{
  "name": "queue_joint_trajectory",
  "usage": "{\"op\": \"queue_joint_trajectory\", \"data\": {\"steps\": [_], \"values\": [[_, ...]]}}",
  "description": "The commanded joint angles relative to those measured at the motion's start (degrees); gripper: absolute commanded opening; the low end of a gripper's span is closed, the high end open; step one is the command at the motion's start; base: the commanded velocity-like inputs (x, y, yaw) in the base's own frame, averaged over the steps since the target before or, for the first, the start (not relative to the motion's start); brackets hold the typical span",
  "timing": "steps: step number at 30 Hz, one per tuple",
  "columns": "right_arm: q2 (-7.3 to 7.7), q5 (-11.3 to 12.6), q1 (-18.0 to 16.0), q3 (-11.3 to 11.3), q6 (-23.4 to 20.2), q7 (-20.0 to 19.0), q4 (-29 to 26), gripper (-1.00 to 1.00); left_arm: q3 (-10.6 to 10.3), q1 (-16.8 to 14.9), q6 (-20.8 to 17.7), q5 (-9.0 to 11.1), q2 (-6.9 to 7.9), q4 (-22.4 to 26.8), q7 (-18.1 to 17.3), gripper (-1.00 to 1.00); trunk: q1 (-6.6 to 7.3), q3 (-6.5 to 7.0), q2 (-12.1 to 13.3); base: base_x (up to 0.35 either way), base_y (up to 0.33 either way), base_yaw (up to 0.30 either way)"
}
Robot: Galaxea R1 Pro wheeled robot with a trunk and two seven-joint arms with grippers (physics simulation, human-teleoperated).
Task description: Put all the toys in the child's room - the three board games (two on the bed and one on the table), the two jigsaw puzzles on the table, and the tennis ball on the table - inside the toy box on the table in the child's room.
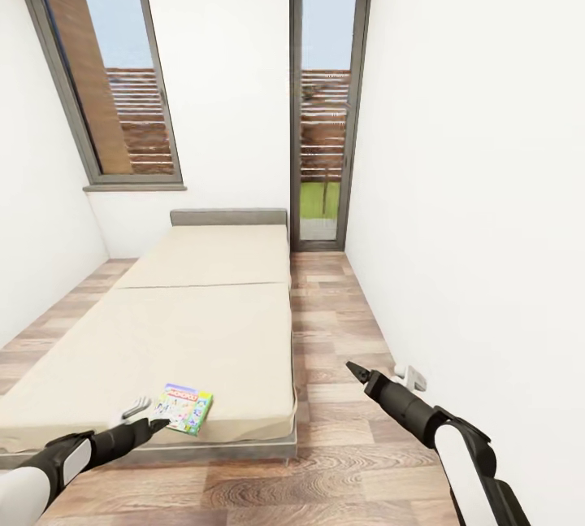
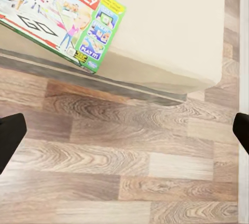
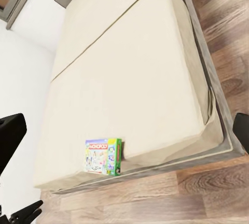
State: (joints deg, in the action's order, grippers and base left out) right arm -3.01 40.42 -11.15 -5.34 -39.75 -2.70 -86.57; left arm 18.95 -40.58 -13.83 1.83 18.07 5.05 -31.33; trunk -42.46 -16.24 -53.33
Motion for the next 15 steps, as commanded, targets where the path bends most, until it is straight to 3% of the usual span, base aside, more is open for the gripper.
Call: {"op": "queue_joint_trajectory", "data": {"steps": [1,8,15], "values": [[-0.04,0.0,0.0,-0.3,-0.4,-0.3,0.0,1.00,0.3,0.0,-0.8,1.6,-0.38,0.1,-0.3,1.00,-0.23,-0.26,-0.5,0.000,0.000,0.000],[0.53,0.1,0.4,-0.8,-1.5,-0.3,-0.2,1.00,0.3,-0.1,-0.8,4.2,-2.36,0.1,-0.8,1.00,-1.77,-1.52,-3.3,0.000,0.000,0.000],[-0.33,0.2,1.6,-0.5,-1.2,-0.3,0.1,1.00,0.2,-0.1,-1.0,5.1,-2.25,0.1,-4.4,1.00,-3.31,-2.77,-6.1,0.000,0.000,0.000]]}}
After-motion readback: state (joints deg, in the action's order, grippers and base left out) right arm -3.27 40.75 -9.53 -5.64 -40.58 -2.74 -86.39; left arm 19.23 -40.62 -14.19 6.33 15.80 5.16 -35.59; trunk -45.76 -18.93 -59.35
